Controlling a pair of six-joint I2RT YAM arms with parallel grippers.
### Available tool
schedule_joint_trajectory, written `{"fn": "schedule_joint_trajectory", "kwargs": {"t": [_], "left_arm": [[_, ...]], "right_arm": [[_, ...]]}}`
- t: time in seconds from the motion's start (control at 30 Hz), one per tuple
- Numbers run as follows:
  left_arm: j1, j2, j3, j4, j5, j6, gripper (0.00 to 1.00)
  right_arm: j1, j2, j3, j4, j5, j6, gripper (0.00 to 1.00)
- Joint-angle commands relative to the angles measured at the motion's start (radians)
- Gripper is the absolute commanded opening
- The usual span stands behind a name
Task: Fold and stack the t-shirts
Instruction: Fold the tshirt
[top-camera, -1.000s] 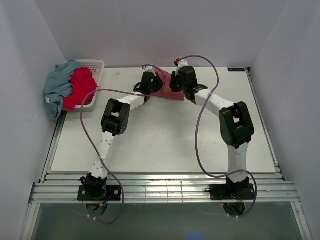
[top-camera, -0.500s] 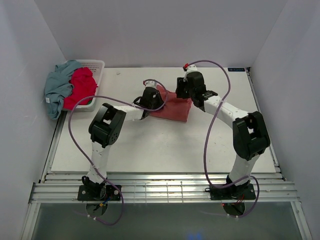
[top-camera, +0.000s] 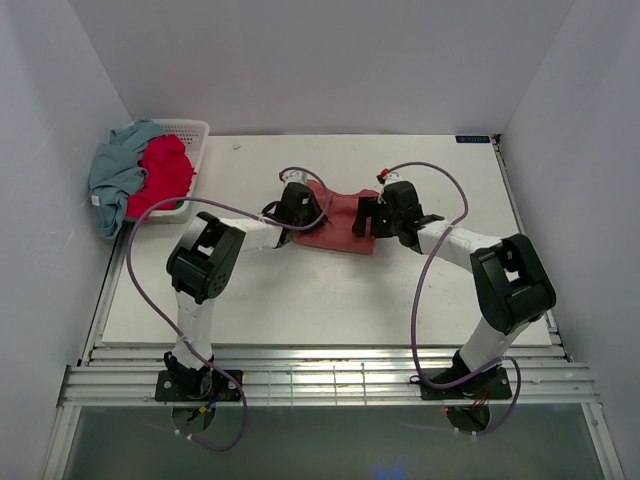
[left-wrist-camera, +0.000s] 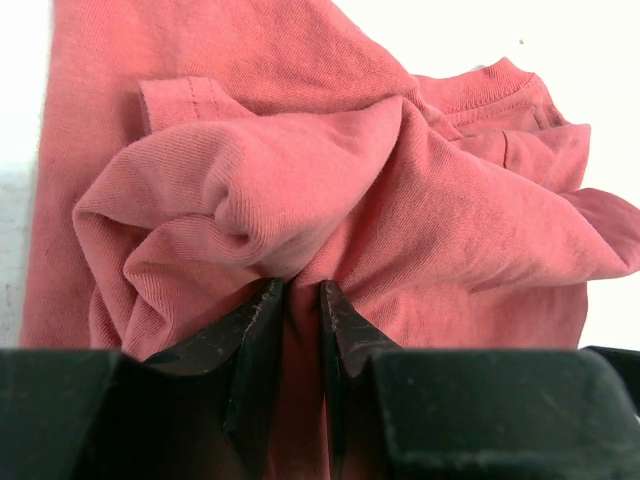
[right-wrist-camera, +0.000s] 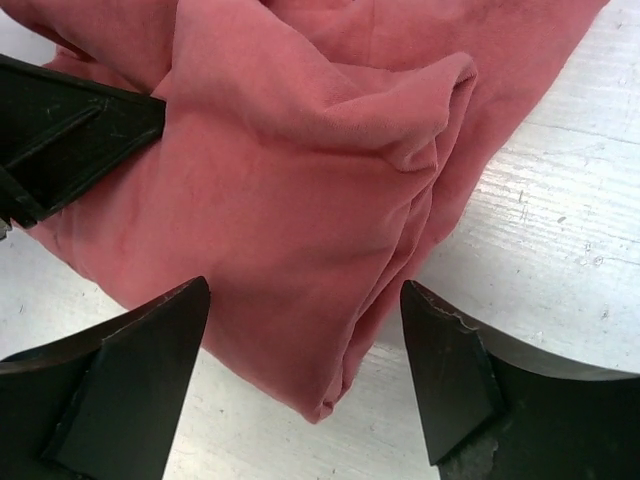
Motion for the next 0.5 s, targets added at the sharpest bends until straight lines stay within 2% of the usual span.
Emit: {"fn": "schedule_joint_trajectory", "kwargs": {"t": [0.0,0.03,0.07,0.1,0.13,0.17,0.3,0.47], "left_arm": [[-0.015,0.045,-0.094,-0.309,0.027,0.008,0.34],[-0.017,0.041,-0.099,-0.306,0.027,0.01,0.33],[-0.017,0.038,-0.106,-0.304,0.028,0.008,0.33],[-0.017,0.034,-0.11,-0.303,0.031,0.008,0.33],[-0.017,0.034,-0.113,-0.301,0.031,0.008,0.33],[-0.017,0.034,-0.119,-0.3,0.033,0.01,0.34],[-0.018,0.026,-0.13,-0.297,0.036,0.011,0.33],[-0.02,0.009,-0.137,-0.295,0.036,0.013,0.33]], "right_arm": [[-0.025,-0.064,-0.046,0.119,-0.069,0.039,0.83],[-0.034,-0.075,-0.06,0.142,-0.093,0.044,0.84],[-0.049,-0.078,-0.063,0.148,-0.105,0.047,0.89],[-0.056,-0.081,-0.064,0.153,-0.113,0.045,0.98],[-0.065,-0.082,-0.055,0.142,-0.116,0.044,0.98],[-0.068,-0.083,-0.051,0.133,-0.116,0.025,0.9],[-0.082,-0.092,-0.052,0.107,-0.08,0.004,0.9],[-0.123,-0.049,-0.095,0.189,-0.168,0.071,0.9]]}}
